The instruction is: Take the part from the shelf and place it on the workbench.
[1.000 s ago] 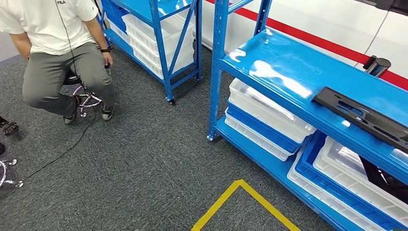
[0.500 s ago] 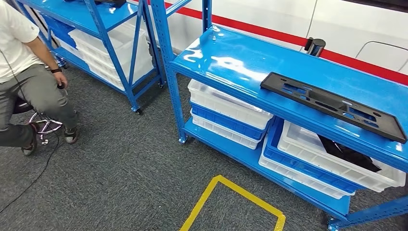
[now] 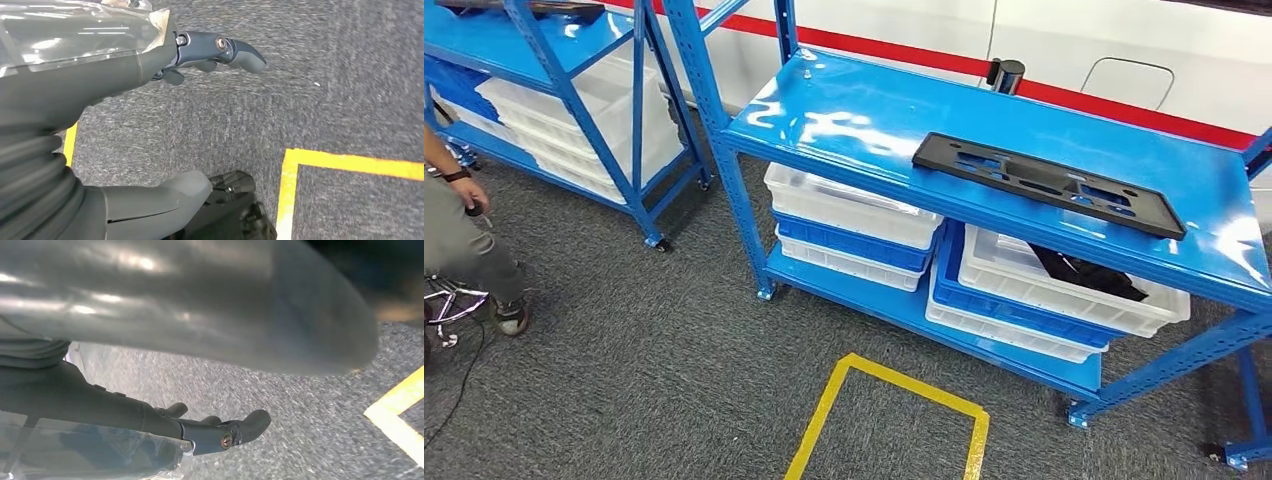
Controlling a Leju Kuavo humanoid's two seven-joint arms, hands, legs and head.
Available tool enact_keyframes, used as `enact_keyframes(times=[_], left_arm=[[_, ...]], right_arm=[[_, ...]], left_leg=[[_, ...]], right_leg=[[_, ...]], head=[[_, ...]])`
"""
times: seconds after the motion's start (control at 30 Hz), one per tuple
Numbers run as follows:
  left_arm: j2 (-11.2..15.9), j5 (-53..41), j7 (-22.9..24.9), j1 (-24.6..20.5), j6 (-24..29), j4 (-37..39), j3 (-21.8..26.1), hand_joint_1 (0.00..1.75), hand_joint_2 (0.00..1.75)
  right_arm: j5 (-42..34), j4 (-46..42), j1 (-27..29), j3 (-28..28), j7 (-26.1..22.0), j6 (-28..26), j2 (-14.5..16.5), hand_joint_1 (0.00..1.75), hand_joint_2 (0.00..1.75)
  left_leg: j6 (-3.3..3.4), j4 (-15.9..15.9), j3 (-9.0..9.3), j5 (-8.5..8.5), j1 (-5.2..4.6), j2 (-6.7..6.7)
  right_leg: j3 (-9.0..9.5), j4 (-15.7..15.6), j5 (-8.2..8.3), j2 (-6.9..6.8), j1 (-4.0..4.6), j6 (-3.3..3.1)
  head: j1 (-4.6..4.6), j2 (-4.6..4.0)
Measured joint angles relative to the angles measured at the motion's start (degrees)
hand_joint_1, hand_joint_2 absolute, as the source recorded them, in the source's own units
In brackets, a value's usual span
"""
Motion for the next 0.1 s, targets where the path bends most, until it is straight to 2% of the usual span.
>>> enact_keyframes(times=[0.03,0.07,0.1], left_arm=[[-0.01,0.00,-0.01,-0.01,0.00,-0.01,0.00,0.00,1.75],[0.01,0.00,-0.01,-0.02,0.00,-0.01,0.00,0.00,1.75],[0.04,0.00,-0.01,-0.03,0.00,-0.02,0.00,0.00,1.75]], right_arm=[[0.00,-0.02,-0.07,0.00,0.00,0.00,0.00,0.00,0.00],[0.00,-0.04,-0.13,0.00,0.00,0.00,0.02,0.00,0.00],[0.00,-0.05,-0.17,0.00,0.00,0.00,0.06,0.00,0.00]], left_leg=[[-0.45,0.17,0.17,-0.25,-0.08,0.57],[-0.90,0.31,0.36,-0.49,-0.21,1.06],[-1.16,0.41,0.46,-0.65,-0.35,1.29]], right_leg=[[1.96,-3.61,1.23,-1.24,0.03,0.03],[3.05,-5.75,1.95,-2.07,0.12,-0.32],[3.35,-6.44,2.20,-2.67,0.24,-0.62]], head=[[0.10,0.00],[0.07,0.00],[0.09,0.00]])
